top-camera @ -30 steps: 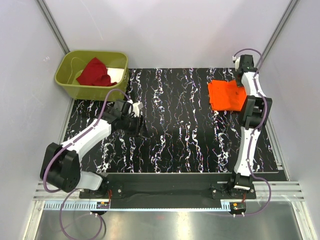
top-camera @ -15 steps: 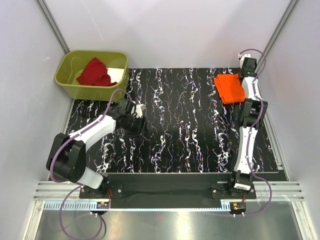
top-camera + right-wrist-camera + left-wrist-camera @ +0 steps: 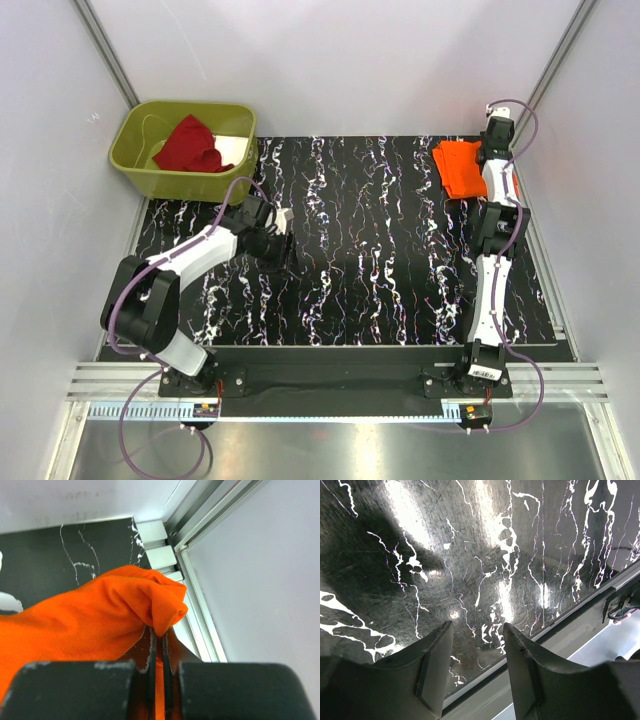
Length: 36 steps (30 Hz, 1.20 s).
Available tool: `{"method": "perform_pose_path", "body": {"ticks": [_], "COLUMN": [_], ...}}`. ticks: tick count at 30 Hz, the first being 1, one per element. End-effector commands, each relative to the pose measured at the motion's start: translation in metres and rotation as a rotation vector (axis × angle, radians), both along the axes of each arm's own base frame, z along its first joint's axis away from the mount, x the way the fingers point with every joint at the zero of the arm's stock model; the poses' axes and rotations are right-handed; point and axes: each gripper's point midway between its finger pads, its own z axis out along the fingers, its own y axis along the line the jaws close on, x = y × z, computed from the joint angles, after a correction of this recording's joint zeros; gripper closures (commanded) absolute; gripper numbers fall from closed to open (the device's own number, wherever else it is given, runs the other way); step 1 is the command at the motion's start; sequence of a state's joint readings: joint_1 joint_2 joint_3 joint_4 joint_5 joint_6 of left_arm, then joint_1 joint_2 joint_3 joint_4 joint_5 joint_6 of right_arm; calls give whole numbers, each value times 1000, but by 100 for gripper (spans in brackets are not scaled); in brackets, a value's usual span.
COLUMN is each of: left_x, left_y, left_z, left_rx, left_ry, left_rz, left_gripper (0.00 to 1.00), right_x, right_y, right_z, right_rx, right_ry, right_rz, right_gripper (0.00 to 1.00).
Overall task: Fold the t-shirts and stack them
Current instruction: Neatly place the folded tshirt to the corner
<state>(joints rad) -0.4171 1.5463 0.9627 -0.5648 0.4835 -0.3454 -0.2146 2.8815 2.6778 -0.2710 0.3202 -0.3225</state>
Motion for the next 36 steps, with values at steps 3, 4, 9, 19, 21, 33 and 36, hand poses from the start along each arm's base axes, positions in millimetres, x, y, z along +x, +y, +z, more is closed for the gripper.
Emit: {"method": "perform_pose_path", "body": {"ticks": [3, 4, 9, 19, 21, 33, 36], "left_x": [16, 17, 16, 12, 11, 3, -5], "left_y": [-14, -14, -13, -12, -10, -12, -17], "left_z": [11, 11, 10, 10, 13, 53, 70], "left_rx": [-50, -48, -45, -40, -39, -84, -113], "left_ry": [-45, -47, -40, -38, -47, -153, -197], "left_rz": [4, 2, 5, 4, 7, -8, -12], "left_gripper": [51, 51, 51, 51, 51, 50, 50], "right_x": [16, 17, 19, 21, 16, -49, -84], "right_y": [-10, -10, -10, -6, -10, -6, 16], "right_z": [38, 39, 45, 50, 54, 203, 230], "right_rx": [-6, -7, -7, -10, -18, -103, -43], "right_ry": [-166, -171, -207, -243, -236, -213, -179], "right_rz": [-48, -50, -74, -111, -141, -204, -181], "right_gripper": [100, 100, 100, 78, 49, 0, 0]}}
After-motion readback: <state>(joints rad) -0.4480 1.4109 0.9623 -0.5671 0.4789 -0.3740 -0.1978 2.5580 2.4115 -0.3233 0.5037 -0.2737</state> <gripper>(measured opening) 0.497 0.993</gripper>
